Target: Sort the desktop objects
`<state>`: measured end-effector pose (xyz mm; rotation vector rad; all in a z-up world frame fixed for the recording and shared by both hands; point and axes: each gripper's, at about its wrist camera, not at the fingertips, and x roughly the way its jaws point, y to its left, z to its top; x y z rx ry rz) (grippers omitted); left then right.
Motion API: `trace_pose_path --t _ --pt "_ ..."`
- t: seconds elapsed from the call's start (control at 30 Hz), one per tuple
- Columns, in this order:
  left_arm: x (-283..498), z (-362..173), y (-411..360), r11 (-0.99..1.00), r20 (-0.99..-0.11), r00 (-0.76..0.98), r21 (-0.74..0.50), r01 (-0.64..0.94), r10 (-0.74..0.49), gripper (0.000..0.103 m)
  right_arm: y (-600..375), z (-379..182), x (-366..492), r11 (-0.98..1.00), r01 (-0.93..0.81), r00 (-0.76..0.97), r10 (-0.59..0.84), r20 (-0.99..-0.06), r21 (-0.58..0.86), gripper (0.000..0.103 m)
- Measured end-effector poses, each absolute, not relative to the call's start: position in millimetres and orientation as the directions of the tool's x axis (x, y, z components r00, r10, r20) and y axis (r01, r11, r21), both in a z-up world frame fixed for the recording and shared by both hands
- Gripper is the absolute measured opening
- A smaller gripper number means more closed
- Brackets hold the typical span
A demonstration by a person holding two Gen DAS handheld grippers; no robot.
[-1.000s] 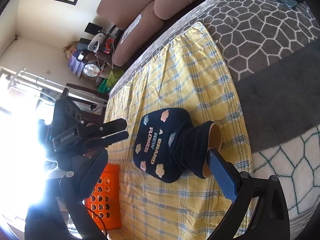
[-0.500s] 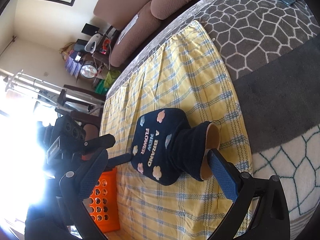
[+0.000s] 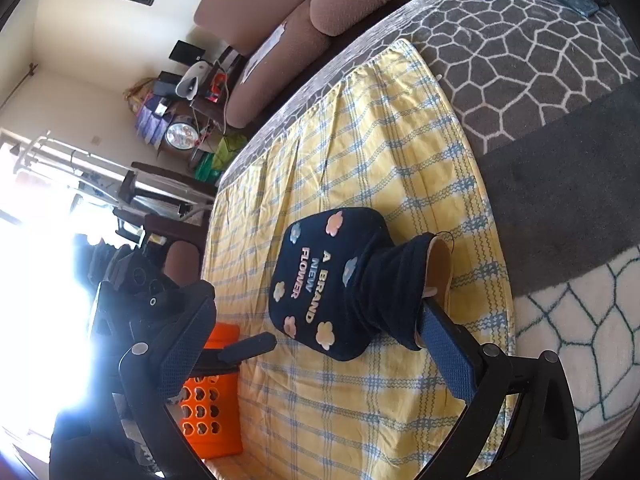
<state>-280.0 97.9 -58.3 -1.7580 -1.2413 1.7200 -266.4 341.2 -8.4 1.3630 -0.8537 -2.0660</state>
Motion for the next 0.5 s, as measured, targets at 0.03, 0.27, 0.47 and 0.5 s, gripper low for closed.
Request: trace_pose_path --t 0.03,0.27,0.47,0.5 --pt "-279 -58 98 -0.549 -0.612 -0.141 -0.772 0.322 0.778 0.097 342 -7 -266 -0.678 0.080 -0.364 -0.702 -0.612 0.730 0.102" --pt "-286 -70 108 -0.609 -0.704 -0.186 -0.694 0.384 0.685 0.097 344 1 -266 -0.684 0.097 -0.368 -0.699 -0.612 0.723 0.102" --pt "-289 -84 117 -0.578 -0.718 -0.198 -0.667 0.470 0.667 0.097 344 -1 -268 -0.717 0.102 -0.370 -0.671 -0.643 0.690 0.102" --pt "-290 -84 118 -0.574 -0.715 -0.206 -0.671 0.469 0.668 0.097 344 0 -269 -0.730 0.104 -0.374 -0.658 -0.654 0.675 0.102"
